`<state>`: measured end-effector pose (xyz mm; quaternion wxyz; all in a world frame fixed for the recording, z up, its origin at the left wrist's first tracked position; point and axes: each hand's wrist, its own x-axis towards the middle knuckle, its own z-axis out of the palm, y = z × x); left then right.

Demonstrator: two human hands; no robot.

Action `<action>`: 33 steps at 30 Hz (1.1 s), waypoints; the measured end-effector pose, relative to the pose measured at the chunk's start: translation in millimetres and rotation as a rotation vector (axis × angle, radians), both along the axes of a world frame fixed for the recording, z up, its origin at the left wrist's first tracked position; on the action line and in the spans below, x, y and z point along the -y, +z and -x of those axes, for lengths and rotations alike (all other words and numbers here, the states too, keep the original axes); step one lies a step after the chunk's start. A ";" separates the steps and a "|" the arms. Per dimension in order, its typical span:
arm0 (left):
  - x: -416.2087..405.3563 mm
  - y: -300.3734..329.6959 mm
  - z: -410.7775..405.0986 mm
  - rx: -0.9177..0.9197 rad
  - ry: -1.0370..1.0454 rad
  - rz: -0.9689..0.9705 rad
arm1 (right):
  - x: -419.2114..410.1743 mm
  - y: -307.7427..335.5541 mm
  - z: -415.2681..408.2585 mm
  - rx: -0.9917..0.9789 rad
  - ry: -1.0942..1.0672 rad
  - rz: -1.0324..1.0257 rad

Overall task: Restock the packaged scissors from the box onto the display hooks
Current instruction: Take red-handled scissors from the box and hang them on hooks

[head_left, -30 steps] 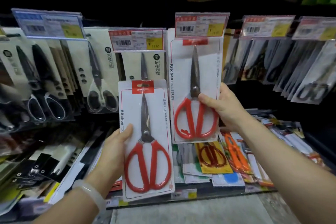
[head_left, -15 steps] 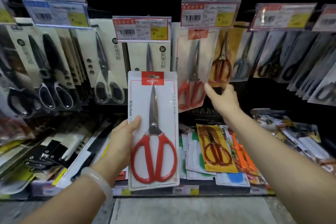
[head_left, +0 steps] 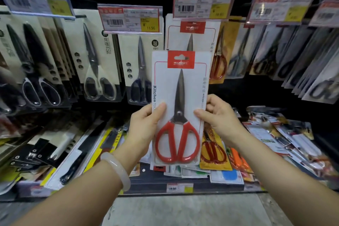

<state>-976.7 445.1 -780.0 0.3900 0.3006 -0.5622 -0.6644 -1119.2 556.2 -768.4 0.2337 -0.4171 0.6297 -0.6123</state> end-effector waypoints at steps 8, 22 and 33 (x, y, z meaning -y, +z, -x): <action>2.8 49.6 34.1 -0.141 0.143 0.188 | 5.5 44.2 29.1 -0.049 -0.065 0.156; 21.5 53.8 51.0 -0.103 0.120 0.058 | 19.7 50.4 37.9 0.002 -0.082 0.143; 20.0 51.6 55.6 -0.102 0.154 0.128 | 22.0 44.6 36.2 0.005 -0.122 0.194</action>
